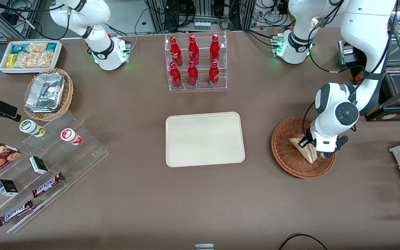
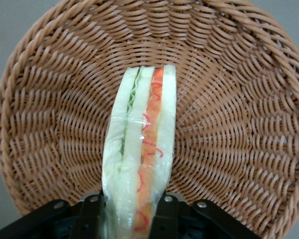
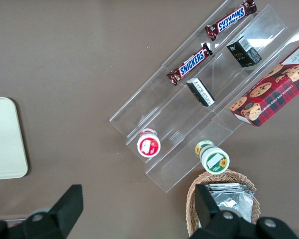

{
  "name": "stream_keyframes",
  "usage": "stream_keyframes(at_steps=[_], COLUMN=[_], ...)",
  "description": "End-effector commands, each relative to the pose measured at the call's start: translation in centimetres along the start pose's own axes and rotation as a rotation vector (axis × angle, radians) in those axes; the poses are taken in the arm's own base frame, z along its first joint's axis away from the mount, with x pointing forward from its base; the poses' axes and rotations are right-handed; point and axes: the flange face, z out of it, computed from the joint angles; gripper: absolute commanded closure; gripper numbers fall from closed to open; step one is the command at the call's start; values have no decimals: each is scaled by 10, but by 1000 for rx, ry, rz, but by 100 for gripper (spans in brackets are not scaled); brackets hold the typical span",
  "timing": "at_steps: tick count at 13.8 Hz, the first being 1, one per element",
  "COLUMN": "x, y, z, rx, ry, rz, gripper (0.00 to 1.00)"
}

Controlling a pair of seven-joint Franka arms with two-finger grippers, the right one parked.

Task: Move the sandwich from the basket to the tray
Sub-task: 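Close the left gripper on the sandwich and lift it from the basket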

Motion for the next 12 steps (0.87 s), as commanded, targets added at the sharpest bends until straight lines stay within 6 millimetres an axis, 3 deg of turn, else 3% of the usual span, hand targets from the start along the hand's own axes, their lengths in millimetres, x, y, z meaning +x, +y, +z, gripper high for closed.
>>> stream_keyframes(at_steps=[1,3,7,12], x=[1,-10,-20,-80], y=[8,25,39,92], z=[-37,-51,-82,-94], rx=[51,89,120,94], ry=[-9,-37,-77,-87], rz=[17,61,161,301], gripper=[100,100,100,100])
